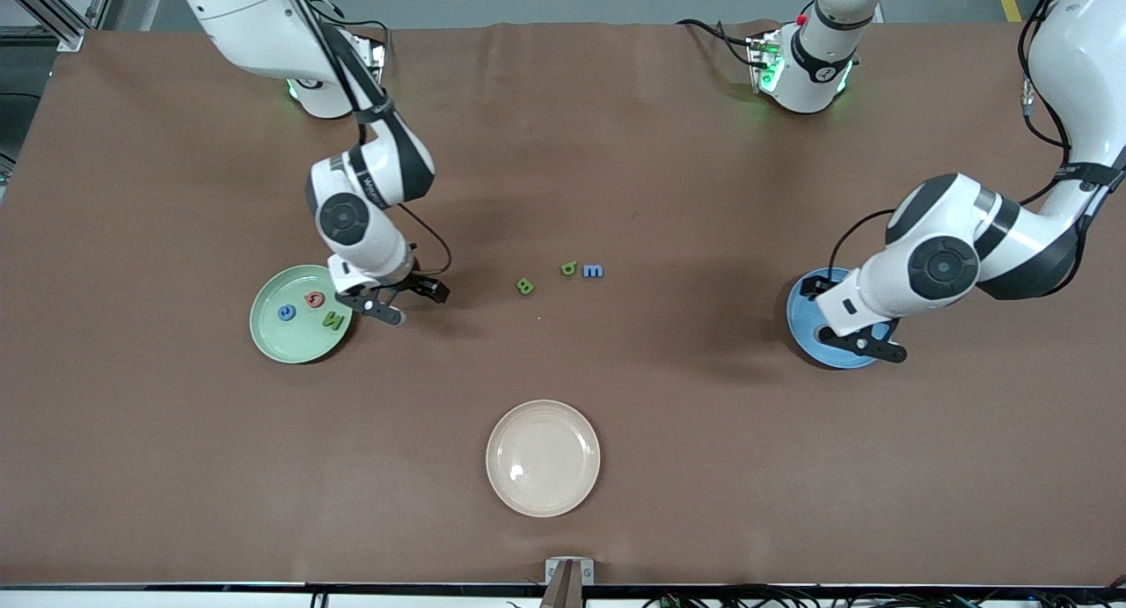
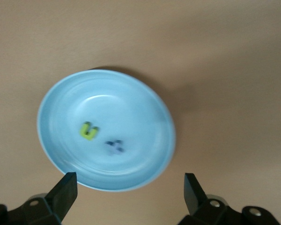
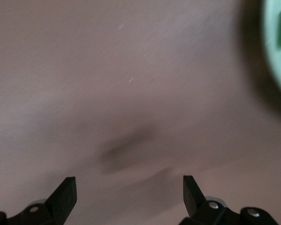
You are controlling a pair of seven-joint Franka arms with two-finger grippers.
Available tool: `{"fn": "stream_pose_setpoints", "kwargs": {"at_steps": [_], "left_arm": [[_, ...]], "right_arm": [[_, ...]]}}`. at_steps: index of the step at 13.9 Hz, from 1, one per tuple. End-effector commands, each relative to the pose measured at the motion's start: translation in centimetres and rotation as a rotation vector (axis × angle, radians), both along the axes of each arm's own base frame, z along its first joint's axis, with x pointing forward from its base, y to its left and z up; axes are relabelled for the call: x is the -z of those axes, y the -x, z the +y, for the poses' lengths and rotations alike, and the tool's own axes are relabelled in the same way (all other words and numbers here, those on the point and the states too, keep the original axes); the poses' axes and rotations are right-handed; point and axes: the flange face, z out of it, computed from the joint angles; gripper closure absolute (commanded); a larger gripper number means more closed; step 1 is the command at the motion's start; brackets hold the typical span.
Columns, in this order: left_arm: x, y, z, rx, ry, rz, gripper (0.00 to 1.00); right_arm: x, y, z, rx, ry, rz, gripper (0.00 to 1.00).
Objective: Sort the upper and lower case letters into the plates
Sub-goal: 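Grasp the green B with the right gripper while the left gripper returns to letters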
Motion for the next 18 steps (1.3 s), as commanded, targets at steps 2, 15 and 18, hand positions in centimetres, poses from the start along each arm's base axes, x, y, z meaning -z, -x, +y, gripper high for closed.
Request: {"fn": "stream_pose_setpoints", "kwargs": {"at_steps": [2,15,18], "left_arm": [[-2.9,1.7,-8.7,-0.132,0.003,0.025,0.0],[5.0,11.2,-32.5,-0.316,0.017,-0.055,0.0],[7.0,11.4,-33.3,-0.339,0.029,-0.079,0.0]], "right_arm": [[0.0,0.1,5.4,0.153,0.002,-0.021,0.0],[1.8,2.5,16.4,0.293,-0.013,-0.049,0.04],[2.1,2.3,16.9,0.288,-0.015,-0.052,0.14]]}}
